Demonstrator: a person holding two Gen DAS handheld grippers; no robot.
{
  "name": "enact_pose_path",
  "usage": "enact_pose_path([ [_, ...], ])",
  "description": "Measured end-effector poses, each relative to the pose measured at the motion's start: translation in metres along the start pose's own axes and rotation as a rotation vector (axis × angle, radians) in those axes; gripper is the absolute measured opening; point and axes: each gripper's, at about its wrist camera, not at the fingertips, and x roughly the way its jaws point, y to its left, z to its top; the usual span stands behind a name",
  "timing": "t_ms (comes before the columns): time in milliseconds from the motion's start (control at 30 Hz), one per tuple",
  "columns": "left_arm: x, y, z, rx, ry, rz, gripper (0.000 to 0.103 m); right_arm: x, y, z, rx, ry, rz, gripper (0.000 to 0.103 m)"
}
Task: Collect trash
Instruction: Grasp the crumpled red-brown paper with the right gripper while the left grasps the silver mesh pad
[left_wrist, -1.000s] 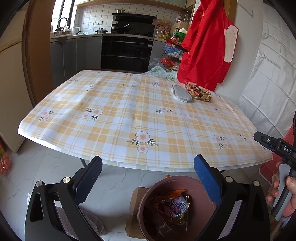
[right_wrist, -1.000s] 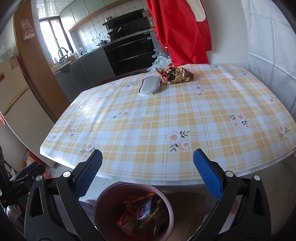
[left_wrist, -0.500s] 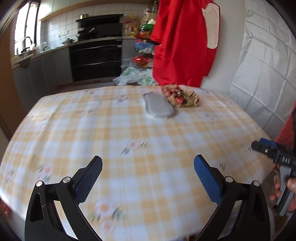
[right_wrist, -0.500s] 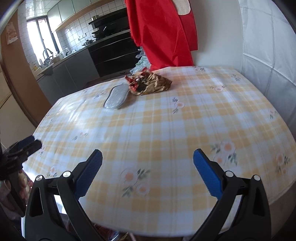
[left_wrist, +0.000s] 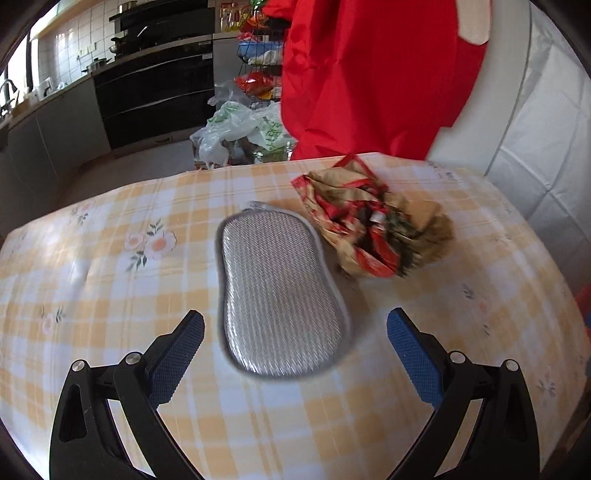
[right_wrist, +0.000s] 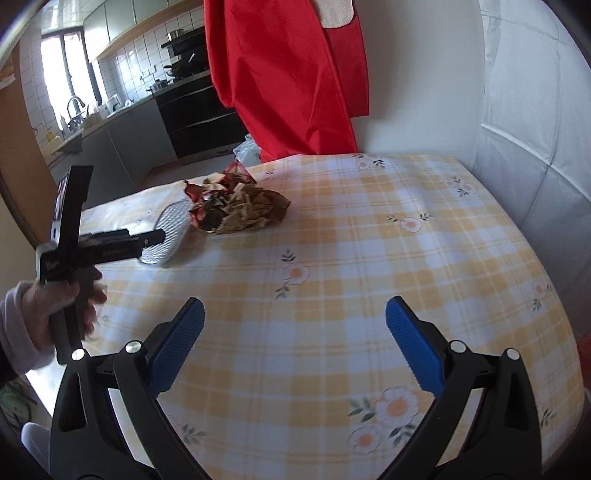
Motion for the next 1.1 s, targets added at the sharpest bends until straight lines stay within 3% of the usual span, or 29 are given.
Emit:
enact_pose_path([
  [100, 0.024, 0.005, 0.012, -0.010, 0.052, -0.014, 0.097, 0.011, -0.005, 0.007, -0.007, 0.013, 0.004, 0.097],
  [333, 0.057, 0.003, 0.010, 0.047, 0.136, 0.035, 0.097, 0.030, 0.009, 0.016, -0.049, 0.028, 0.031, 0.097],
  [433, 0.059, 0.003, 0.005, 0.066, 0.132, 0.043, 0.093, 0.040, 0.021, 0.019, -0.087, 0.044, 0.042, 0.097],
  [633, 0.033, 0.021, -0.009, 0.032, 0.113, 0.005, 0.091, 0.067, 0.059, 0.038, -0.279, 0.054, 0.056, 0.097],
  [900, -0.044, 0.069, -0.043, -0.037, -0.010, 0.003, 0.091, 0.131, 0.141, 0.061, -0.659, 0.038, -0.016, 0.096],
  [1000, -0.070, 0.085, -0.060, -0.067, -0.041, 0.005, 0.091, 0.159, 0.162, 0.065, -0.727, 0.064, -0.058, 0.095],
  [1100, -0.089, 0.093, -0.076, -0.061, -0.072, 0.025, 0.091, 0.185, 0.171, 0.074, -0.732, 0.119, -0.101, 0.085],
])
